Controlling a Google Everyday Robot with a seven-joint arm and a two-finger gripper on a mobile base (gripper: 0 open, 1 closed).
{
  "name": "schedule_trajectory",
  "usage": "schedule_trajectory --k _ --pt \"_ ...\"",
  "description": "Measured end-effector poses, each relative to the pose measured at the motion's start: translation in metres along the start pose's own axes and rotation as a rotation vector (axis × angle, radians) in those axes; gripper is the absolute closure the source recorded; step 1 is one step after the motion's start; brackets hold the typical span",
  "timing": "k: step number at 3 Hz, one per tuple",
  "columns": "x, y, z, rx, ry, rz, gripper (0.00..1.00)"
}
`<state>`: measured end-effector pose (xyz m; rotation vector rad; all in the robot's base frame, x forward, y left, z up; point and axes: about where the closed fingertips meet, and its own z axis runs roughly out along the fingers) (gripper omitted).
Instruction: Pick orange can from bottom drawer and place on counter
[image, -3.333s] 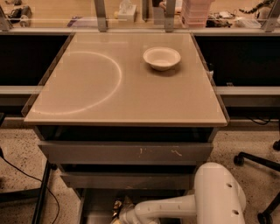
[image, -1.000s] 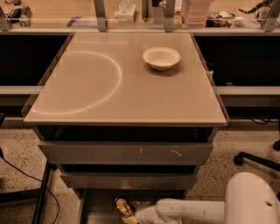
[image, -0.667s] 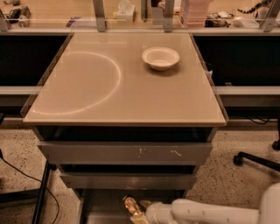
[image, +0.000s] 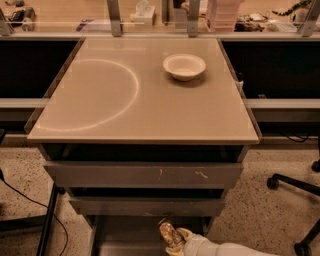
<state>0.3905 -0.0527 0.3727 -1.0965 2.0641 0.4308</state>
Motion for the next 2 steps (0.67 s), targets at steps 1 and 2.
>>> schedule_trajectory --k 1,2 --pt "0.0035 0.0067 -0.0114 0.011 0.024 -0.037 1.0" --pt "0.0036 0.0079 -0.0097 0.006 0.021 -0.033 1.0"
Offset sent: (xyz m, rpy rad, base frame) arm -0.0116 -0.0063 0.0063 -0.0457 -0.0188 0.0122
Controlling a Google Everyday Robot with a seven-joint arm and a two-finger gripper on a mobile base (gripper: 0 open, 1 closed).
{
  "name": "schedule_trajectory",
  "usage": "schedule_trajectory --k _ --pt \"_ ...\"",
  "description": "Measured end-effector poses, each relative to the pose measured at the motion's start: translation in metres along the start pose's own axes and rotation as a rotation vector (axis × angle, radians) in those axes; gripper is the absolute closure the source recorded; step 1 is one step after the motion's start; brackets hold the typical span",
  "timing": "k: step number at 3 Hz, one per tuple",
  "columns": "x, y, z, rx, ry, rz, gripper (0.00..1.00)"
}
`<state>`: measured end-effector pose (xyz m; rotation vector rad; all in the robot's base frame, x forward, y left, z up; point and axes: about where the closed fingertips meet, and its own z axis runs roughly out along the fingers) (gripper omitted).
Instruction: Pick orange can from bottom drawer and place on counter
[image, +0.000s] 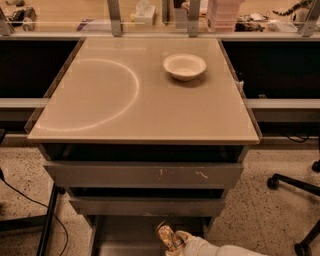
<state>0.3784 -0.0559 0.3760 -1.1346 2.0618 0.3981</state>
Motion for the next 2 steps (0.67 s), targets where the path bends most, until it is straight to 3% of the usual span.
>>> schedule_trajectory --k 1,2 --pt "-0.018 -0.008 -0.012 -0.028 -0.026 -0.029 1.0" --pt "-0.067 -0.005 -0.052 -0.056 -0.054 -0.04 1.0"
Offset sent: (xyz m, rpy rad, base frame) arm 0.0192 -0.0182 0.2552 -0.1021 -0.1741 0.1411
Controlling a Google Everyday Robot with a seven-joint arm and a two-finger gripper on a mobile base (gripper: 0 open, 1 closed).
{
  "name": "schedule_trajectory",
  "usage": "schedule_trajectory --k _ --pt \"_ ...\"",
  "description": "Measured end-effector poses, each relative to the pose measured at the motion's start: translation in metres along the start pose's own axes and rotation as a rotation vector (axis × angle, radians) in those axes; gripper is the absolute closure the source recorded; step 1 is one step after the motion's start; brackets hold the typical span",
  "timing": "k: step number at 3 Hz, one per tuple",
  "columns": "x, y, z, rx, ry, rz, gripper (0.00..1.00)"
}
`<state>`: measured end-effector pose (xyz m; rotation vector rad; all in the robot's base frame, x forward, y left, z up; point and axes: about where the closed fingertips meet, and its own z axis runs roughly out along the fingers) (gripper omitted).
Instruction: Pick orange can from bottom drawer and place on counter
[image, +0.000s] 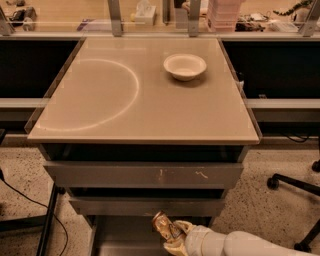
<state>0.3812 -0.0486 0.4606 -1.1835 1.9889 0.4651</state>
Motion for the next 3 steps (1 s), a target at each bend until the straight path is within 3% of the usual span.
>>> schedule_trajectory --k 1,2,3 --pt "-0.051 0.015 -0.05 -0.005 -0.011 0.018 1.0" --pt "-0.1 0.005 -0.095 0.019 0.002 -0.012 1.0" --pt "-0.132 -0.002 -0.124 0.055 0.04 -0.102 1.0"
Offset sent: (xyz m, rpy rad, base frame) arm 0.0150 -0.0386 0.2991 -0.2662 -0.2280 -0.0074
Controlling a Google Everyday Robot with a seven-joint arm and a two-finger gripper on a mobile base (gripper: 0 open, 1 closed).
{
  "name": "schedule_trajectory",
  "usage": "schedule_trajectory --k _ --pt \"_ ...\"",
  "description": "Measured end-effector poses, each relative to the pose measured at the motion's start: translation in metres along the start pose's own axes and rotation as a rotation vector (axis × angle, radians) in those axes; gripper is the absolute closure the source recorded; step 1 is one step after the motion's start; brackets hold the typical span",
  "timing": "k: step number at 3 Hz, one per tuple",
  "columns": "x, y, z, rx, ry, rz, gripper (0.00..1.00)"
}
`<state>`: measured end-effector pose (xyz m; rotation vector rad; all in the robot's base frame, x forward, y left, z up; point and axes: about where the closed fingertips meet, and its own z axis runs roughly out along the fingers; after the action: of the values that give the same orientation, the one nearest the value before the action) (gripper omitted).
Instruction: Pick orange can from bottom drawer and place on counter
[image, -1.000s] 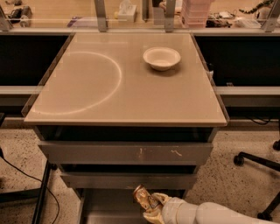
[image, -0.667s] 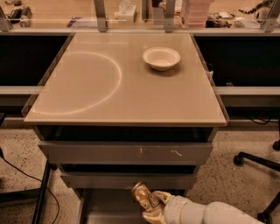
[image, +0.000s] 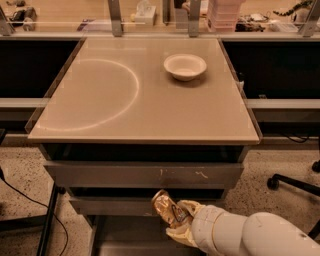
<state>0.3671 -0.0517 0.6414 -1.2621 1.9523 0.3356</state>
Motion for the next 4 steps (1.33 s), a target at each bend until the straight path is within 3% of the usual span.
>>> schedule_trajectory --k 2,4 --pt "-0.014 -0.008 -0.008 -0.003 0.004 -0.051 1.0" --pt "-0.095 -0.066 -0.043 0.0 0.036 -0.267 1.0"
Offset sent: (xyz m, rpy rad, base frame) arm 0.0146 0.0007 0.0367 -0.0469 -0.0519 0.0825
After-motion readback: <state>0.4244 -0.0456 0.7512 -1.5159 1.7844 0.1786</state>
